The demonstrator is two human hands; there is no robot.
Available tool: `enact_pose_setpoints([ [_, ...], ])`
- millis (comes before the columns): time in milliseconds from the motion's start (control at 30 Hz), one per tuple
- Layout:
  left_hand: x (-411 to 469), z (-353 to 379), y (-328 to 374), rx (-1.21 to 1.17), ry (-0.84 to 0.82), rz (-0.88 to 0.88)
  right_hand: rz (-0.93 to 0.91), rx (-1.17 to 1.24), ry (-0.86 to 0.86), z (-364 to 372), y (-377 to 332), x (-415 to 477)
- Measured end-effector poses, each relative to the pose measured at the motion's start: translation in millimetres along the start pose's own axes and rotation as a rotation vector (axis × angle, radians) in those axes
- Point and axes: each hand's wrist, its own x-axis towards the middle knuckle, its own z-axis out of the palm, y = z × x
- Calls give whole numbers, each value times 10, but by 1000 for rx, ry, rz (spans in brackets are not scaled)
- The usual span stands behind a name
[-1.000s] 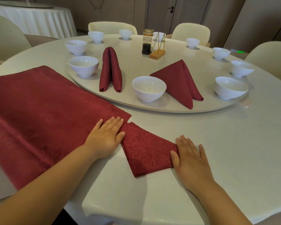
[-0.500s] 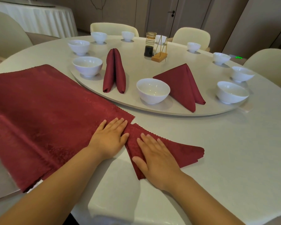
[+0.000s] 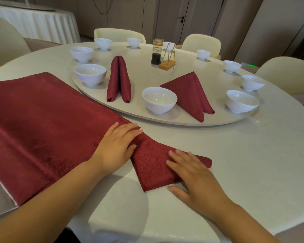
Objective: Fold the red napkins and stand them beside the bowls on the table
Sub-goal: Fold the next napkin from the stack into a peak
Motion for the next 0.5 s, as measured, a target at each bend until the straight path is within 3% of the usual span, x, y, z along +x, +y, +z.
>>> enact_pose_setpoints([
  [100,-56,-123,87,-243,-72,147,-79,14,16,11,-27,74],
  [233,-200,-194,210,-270,-203,236,-78,56,75,18,-32,167],
  [400,-254,-77,146,-333,-202,189,23,258,81,-23,40,257],
  [500,-124,-8,210,-359,-114,120,140,454,45,-146,115,307],
])
